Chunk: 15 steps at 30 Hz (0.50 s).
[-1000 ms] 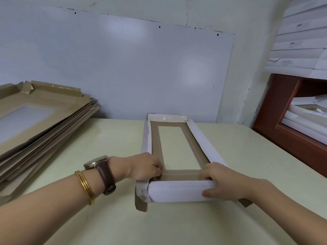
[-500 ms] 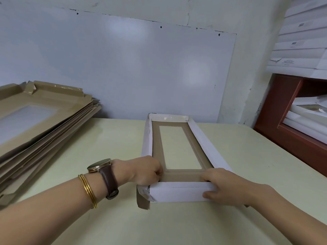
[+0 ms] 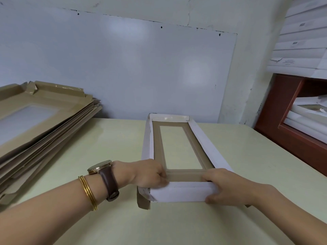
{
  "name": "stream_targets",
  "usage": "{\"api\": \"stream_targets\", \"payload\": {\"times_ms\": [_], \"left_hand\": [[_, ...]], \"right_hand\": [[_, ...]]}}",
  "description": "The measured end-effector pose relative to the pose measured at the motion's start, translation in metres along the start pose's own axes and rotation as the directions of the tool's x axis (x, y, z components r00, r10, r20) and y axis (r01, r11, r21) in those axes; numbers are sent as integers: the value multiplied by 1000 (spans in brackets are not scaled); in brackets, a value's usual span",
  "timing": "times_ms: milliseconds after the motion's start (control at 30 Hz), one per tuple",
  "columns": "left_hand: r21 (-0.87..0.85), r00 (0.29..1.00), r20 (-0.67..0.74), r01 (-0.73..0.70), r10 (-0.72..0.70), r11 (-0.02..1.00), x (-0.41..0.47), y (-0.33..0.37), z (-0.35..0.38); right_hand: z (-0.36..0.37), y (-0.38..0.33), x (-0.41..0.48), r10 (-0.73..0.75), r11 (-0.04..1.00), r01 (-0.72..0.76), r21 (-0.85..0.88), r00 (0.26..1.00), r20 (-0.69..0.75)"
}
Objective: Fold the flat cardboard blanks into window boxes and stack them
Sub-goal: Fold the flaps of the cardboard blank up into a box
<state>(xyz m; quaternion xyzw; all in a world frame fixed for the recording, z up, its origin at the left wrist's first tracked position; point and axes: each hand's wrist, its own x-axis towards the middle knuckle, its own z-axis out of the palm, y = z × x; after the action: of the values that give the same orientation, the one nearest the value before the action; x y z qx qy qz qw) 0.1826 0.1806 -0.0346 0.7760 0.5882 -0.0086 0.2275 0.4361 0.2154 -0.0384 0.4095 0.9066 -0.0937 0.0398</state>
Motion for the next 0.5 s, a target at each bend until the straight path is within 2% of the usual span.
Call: {"api": "stream_targets", "payload": {"times_ms": [67, 133, 300, 500], "left_hand": [[-71, 999, 32, 29, -27, 997, -2, 1, 1], [-64, 997, 62, 46, -42, 997, -4, 2, 3], [190, 999, -1, -52, 53, 980, -14, 8, 9], [447, 972, -129, -121, 198, 886, -30, 13, 24]], "right_hand": [[0, 0, 0, 5, 1000, -5, -7, 1000, -8], [1, -1, 0, 14, 1000, -15, -22, 1000, -24], [7, -3, -4, 34, 992, -47, -113, 993, -113], [20, -8, -16, -15, 973, -38, -226, 973, -229]]}}
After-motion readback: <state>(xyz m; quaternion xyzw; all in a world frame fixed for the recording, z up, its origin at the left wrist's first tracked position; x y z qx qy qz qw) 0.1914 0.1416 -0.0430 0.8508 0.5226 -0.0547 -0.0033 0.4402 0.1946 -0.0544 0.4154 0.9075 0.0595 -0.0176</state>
